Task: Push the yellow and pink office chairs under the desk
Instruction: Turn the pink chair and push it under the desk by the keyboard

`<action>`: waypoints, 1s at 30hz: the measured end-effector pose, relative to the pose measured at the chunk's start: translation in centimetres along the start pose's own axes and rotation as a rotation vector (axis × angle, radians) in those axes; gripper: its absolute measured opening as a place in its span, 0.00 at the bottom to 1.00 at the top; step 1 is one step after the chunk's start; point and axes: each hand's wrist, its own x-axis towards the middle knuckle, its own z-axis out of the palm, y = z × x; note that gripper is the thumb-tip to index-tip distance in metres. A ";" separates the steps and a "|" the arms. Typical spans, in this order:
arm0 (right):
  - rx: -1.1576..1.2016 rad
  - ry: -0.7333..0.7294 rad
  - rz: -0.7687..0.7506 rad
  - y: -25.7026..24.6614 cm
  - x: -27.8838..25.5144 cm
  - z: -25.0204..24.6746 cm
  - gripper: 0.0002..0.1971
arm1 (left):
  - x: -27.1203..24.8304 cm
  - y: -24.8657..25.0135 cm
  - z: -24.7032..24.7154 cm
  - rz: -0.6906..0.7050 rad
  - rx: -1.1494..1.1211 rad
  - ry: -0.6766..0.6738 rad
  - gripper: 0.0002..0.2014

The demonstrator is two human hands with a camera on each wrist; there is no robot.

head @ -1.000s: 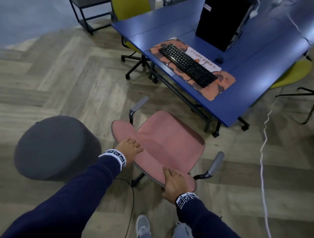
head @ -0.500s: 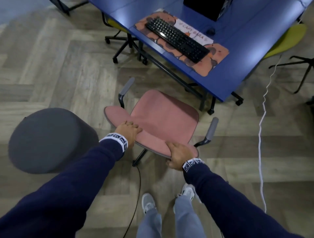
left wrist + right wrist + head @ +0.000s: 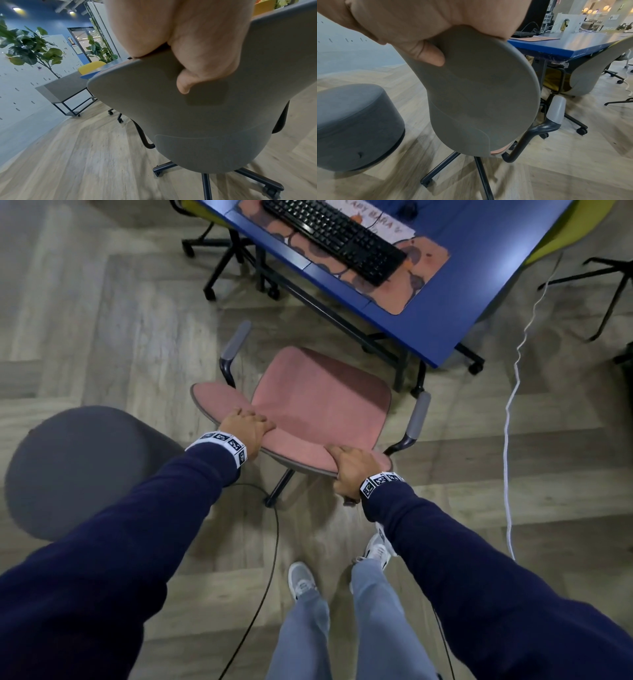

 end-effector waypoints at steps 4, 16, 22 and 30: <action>0.015 0.019 0.014 0.9 0.6 -0.6 0.43 | 1.4 0.3 -0.8 0.027 -0.011 0.012 0.35; -0.040 0.035 0.072 4.2 4.3 -6.3 0.36 | 8.1 -1.1 -5.0 0.027 -0.104 0.064 0.36; 0.030 0.031 -0.025 4.1 8.7 -8.1 0.36 | 10.2 -3.6 -6.9 -0.011 -0.065 0.051 0.37; 0.014 0.091 -0.114 4.0 14.7 -9.8 0.35 | 13.9 -8.0 -8.1 -0.058 -0.079 0.041 0.38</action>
